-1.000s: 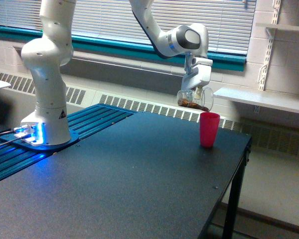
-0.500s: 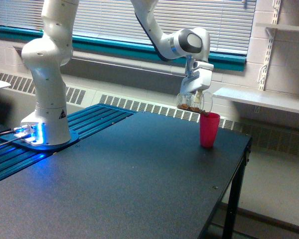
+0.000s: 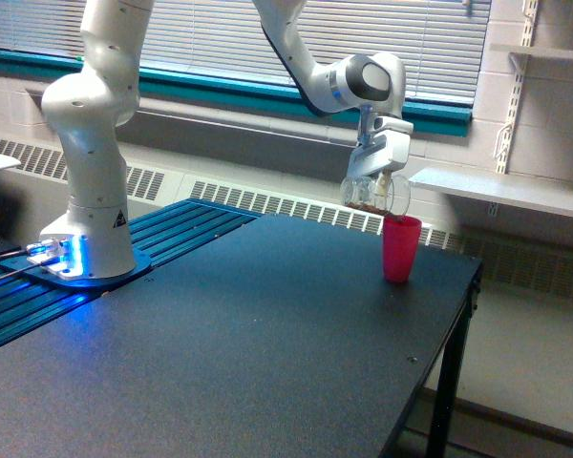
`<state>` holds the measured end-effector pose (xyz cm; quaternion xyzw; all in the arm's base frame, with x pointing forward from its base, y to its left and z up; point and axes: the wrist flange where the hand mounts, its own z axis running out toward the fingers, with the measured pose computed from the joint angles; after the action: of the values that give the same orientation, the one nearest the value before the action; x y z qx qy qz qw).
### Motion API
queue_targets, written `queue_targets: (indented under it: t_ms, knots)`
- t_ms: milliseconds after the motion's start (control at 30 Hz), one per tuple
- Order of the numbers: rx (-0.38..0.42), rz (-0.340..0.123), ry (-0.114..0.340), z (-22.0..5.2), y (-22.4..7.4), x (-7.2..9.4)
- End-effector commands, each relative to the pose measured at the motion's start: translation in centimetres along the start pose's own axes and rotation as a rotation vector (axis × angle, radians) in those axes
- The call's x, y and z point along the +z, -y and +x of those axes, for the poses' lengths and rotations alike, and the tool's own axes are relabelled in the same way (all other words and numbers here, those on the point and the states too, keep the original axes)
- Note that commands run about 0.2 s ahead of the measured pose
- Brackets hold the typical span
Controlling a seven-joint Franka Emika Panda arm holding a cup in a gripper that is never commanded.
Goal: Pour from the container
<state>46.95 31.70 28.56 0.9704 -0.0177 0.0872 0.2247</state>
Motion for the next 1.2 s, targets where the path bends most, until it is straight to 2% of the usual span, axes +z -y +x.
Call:
queue_targets:
  t_ms: [33, 700, 1200]
  knots:
    - [-0.029, -0.009, -0.010, 0.4, 0.3, -0.8]
    - [-0.075, -0.051, 0.015, 0.8, 1.4, -0.7]
    - [-0.056, -0.023, 0.006, 0.9, 1.1, -1.1]
